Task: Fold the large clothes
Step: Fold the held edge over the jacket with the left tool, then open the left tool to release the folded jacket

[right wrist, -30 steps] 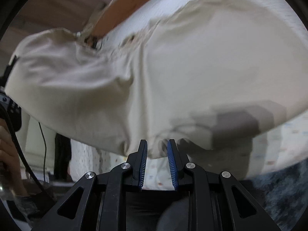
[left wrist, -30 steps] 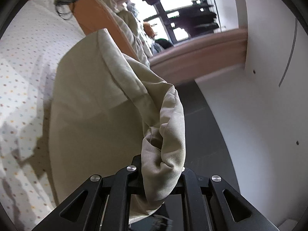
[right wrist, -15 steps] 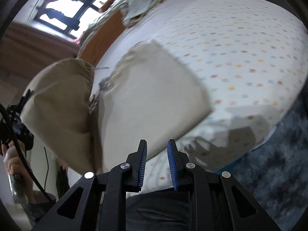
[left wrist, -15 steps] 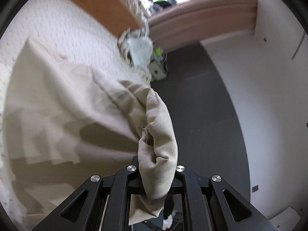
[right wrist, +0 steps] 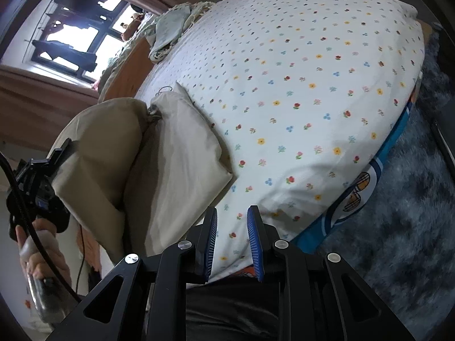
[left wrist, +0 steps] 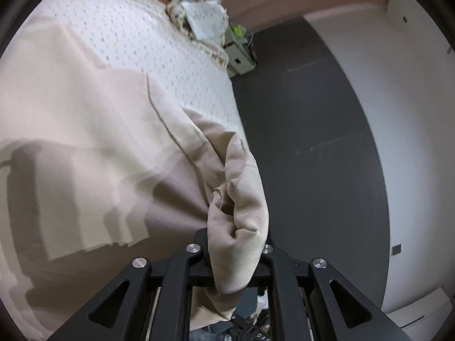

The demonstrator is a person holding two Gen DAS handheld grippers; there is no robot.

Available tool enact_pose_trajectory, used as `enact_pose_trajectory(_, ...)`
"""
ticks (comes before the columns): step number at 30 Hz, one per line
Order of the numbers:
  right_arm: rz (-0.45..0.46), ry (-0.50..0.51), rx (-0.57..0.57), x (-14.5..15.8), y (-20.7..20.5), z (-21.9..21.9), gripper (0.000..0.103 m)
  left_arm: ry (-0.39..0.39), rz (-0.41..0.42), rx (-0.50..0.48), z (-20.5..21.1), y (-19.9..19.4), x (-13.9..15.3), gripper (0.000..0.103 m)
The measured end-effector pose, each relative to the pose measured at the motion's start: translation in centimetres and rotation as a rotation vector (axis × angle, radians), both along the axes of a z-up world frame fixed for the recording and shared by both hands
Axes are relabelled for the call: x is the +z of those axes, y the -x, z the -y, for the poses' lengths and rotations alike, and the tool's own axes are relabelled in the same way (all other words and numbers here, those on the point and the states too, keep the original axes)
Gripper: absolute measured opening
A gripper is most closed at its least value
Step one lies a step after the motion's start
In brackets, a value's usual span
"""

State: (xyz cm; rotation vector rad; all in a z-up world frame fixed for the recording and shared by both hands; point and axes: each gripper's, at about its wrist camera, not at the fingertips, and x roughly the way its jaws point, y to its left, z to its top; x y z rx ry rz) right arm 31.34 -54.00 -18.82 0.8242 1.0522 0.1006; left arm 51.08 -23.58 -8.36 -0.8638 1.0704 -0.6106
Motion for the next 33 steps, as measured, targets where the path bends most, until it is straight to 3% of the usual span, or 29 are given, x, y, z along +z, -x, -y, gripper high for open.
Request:
enact_pose_trajectory(1,0.000,-0.004,-0.003,-0.1,0.1,0.2,0.024,-0.026,-0.028,-0.009,0.8,-0.1,-0.8,0.011)
enact_pose_trajectory(4,-0.005,-0.012,-0.005,-0.4,0.3,0.5,0.024,-0.065,-0.096,-0.044,2.4,-0.1,-3.1,0.030)
enact_pose_trajectory(6,-0.005,-0.017,0.001,-0.6,0.5,0.5,0.025,-0.068,-0.127,-0.093,3.1,-0.1,-4.0,0.054)
enact_pose_trajectory(8,-0.004,-0.022,0.008,-0.7,0.4,0.4,0.033,-0.037,-0.157,-0.136,3.2,-0.3,-4.5,0.059)
enact_pose_trajectory(9,-0.001,-0.025,0.009,-0.8,0.3,0.3,0.039,-0.041,-0.161,-0.137,2.8,-0.4,-4.5,0.059)
enact_pose_trajectory(14,0.047,-0.066,0.032,-0.4,-0.7,-0.6,0.048,-0.119,-0.104,-0.077,-1.0,-0.4,-2.9,0.060)
enact_pose_trajectory(17,0.085,-0.075,0.069,0.2,-1.8,-2.0,0.064,-0.148,-0.085,-0.006,-5.0,0.8,-2.6,0.060)
enact_pose_trajectory(26,0.085,-0.101,0.116,-1.1,-5.7,-5.0,0.064,-0.258,-0.109,0.214,-16.5,4.9,-4.0,0.060)
enact_pose_trajectory(33,0.101,-0.085,0.113,-1.0,-7.3,-5.8,0.064,-0.330,-0.185,0.277,-20.0,7.3,-7.3,0.060)
